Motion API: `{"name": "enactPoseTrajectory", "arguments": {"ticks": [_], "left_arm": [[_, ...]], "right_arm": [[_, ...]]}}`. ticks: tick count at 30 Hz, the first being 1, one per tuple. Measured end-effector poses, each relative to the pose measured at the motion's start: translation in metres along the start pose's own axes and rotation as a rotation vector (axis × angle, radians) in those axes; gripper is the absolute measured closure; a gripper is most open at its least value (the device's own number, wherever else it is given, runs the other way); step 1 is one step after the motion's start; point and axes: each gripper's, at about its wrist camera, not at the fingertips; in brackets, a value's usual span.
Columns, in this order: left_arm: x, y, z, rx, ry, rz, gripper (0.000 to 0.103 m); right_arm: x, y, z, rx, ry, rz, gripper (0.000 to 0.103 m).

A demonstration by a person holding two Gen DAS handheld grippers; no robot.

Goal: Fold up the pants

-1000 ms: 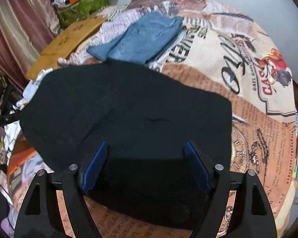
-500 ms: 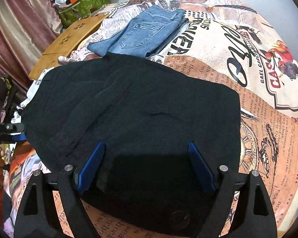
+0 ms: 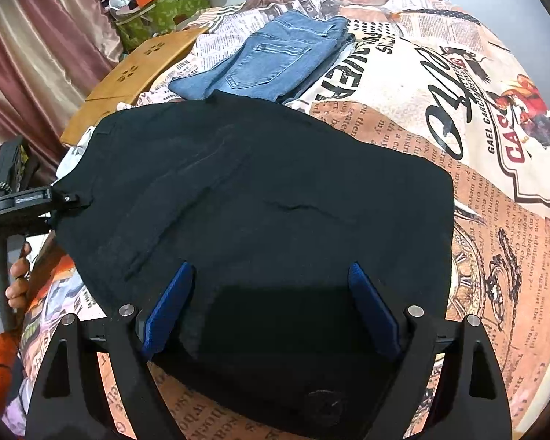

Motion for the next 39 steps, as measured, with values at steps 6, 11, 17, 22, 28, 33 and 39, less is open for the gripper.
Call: {"name": "enactPoseTrajectory", "arguments": {"ticks": [6,11,17,22,28,33,39], "left_arm": [[0.007,0.02,0.002,0.071,-0.08,-0.025,0.084],[0.047,0.067,0.007,0.244,-0.261,-0.074,0.089],[0.111,0.114,0.015,0.397,-0.461,-0.048,0.092],[0.159,0.135,0.026,0.472,-0.576,-0.016,0.093],[0.218,0.142,0.043,0.489,-0.672,0.058,0.095],[0.268,0.134,0.068,0.443,-0.775,0.145,0.095],[0.32,0.097,0.12,0.313,-0.943,0.206,0.095]], "right_arm": [[0.001,0.001,0.0,0.001,-0.007,-0.004,0.017],[0.007,0.014,0.003,0.011,-0.054,-0.021,0.019],[0.037,0.046,0.016,0.079,-0.142,-0.022,0.019],[0.077,0.063,0.035,0.107,-0.258,0.006,0.019],[0.094,0.042,0.058,0.036,-0.293,0.01,0.019],[0.088,0.043,0.056,0.052,-0.265,0.013,0.019],[0.092,0.043,0.059,0.058,-0.26,-0.003,0.019]]}}
Point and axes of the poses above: each gripper's, at about its wrist camera, not at the fingertips, and y roughly against the way its jaws point, x to its right, z to its underside, and after that the axes turned 1 degree about y, right-handed
